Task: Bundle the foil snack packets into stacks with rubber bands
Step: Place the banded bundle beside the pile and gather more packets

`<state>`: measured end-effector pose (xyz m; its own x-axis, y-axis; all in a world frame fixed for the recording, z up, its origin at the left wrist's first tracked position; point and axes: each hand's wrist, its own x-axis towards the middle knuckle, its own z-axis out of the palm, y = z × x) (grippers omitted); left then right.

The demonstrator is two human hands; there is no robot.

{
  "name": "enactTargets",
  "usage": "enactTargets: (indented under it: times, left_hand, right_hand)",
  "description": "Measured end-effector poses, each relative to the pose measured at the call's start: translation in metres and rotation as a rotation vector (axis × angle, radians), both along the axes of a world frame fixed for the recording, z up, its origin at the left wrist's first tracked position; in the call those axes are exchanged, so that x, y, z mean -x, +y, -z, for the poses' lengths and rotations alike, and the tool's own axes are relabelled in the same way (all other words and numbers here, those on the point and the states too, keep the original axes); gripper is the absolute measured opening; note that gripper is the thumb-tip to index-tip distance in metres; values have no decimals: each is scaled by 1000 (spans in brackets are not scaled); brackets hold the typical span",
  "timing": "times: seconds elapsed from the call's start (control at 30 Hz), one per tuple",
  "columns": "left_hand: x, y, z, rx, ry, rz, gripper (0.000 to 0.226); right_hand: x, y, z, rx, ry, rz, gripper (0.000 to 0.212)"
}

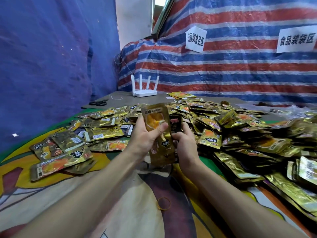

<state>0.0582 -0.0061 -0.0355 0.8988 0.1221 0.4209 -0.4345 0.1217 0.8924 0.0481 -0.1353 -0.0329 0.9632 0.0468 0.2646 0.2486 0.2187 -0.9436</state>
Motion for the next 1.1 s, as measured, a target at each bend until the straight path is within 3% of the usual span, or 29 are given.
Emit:
enactTargets:
  times: [0.2,0.3,0.33,0.43,0.6,0.67,0.73,0.9,1.1]
  left_hand:
    - [1,0,22,-165,-19,-24,91]
    - [8,-5,32,-151,101,44,97]
    - [12,-8,33,-123,152,66,96]
    - [16,-10,29,-113,173,49,79]
    - [19,-17,24,-180,82,159,71]
    - [21,-16,23,-143,94,239,75]
    - [24,-13,19,-45,156,314,63]
    - [21,-19,18,19,142,167,58]
    - [16,-20,22,-43,104,172,51]
  right_hand:
    - [1,3,8,-49,-8,71,34]
    - [0,9,12,-170,15,46,24]
    - [1,12,13,-209,20,32,26]
    - [4,18,13,-237,19,79,58]
    - [9,19,9,-136,-108,182,68]
    - [9,19,9,-107,-109,198,76]
    - [8,17,8,-106,-122,204,83]
    - [1,15,12,-21,-185,222,48]
    - [2,15,13,157,-198,249,46]
